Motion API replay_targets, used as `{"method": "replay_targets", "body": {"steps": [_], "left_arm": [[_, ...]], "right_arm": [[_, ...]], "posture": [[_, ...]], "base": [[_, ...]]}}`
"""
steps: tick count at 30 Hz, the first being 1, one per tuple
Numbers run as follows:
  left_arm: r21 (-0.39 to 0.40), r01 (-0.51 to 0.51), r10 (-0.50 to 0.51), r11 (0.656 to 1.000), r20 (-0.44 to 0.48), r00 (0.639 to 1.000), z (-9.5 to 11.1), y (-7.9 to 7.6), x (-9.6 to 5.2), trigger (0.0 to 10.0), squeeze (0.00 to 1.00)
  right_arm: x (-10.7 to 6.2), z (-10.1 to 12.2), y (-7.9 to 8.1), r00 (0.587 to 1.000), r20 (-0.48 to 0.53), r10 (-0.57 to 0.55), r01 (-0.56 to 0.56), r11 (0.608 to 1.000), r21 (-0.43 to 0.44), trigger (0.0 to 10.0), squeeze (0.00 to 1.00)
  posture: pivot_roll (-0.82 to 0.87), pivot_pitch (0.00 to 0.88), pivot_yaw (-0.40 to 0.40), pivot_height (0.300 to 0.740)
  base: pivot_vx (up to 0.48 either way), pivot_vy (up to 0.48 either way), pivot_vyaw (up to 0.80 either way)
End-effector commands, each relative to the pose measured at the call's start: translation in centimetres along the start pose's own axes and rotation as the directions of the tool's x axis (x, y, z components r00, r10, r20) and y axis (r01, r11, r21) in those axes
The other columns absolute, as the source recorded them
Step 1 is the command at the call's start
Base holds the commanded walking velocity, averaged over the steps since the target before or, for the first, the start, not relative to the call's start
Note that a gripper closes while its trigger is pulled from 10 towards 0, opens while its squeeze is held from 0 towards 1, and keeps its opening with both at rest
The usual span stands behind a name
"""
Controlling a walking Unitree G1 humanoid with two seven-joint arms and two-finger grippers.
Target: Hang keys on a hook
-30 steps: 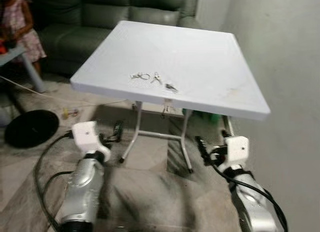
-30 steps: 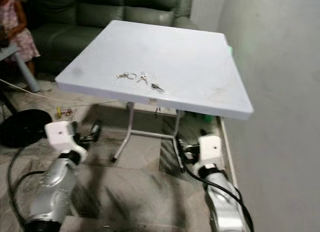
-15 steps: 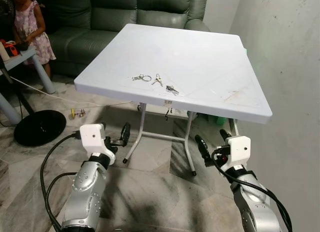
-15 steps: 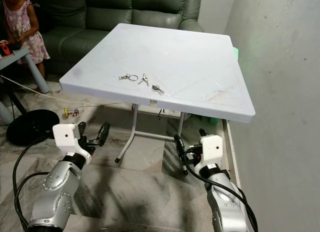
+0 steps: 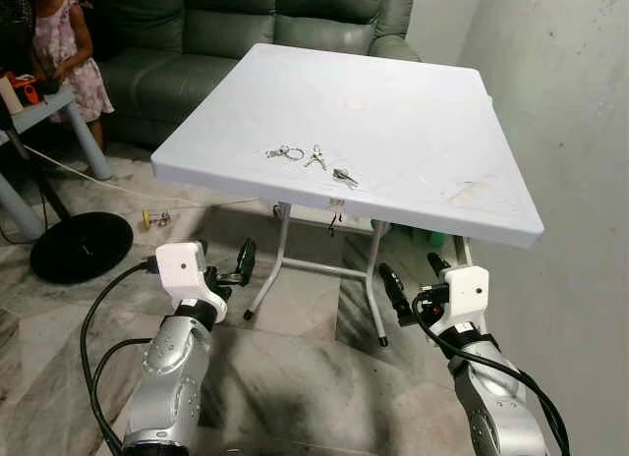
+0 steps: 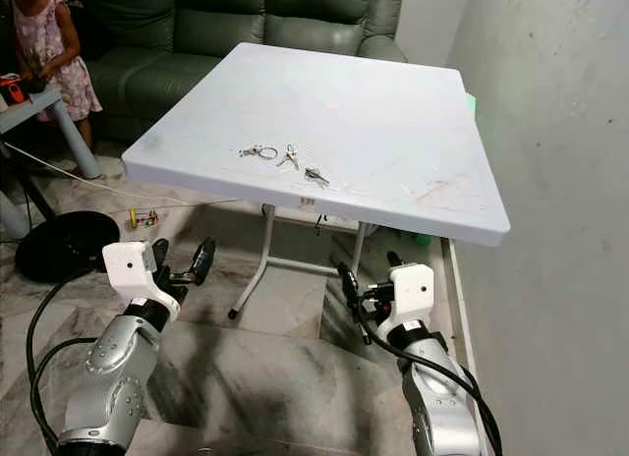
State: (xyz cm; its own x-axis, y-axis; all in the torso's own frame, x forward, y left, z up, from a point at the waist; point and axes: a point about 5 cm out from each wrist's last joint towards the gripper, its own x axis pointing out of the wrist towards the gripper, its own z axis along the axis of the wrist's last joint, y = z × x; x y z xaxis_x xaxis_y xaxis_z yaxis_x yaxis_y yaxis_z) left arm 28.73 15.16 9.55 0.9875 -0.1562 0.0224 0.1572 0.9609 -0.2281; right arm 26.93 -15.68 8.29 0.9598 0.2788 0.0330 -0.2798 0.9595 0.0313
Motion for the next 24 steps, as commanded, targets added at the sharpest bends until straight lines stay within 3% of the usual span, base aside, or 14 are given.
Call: {"method": "replay_targets", "body": {"steps": [1,7,24], "left_arm": [[0.029,0.013,-0.013,1.0,0.013,1.0,0.52,-0.4,0.3,10.0,0.0],[0.016,0.007,-0.007,1.0,0.008,1.0,0.43,-0.5,0.45,10.0,0.0],[0.001,-0.002,0.002,1.0,0.016,1.0,0.51,-0.47,0.54,10.0,0.0]], "right_arm": [[0.06,0.31,-0.17,1.0,0.009,-0.001,0.001,1.0,0.001,10.0,0.0],[0.08,0.27,-0.08,1.0,0.008,0.002,-0.002,1.0,0.002,10.0,0.0],[-0.08,0.05,0.14,1.0,-0.001,0.018,-0.018,1.0,0.007,10.0,0.0]], "posture": [[0.02,0.0,-0.058,0.702],[0.02,0.0,-0.057,0.702],[0.03,0.0,-0.068,0.702]], "base": [[0.0,0.0,0.0],[0.0,0.053,0.0],[0.0,0.48,0.0]]}}
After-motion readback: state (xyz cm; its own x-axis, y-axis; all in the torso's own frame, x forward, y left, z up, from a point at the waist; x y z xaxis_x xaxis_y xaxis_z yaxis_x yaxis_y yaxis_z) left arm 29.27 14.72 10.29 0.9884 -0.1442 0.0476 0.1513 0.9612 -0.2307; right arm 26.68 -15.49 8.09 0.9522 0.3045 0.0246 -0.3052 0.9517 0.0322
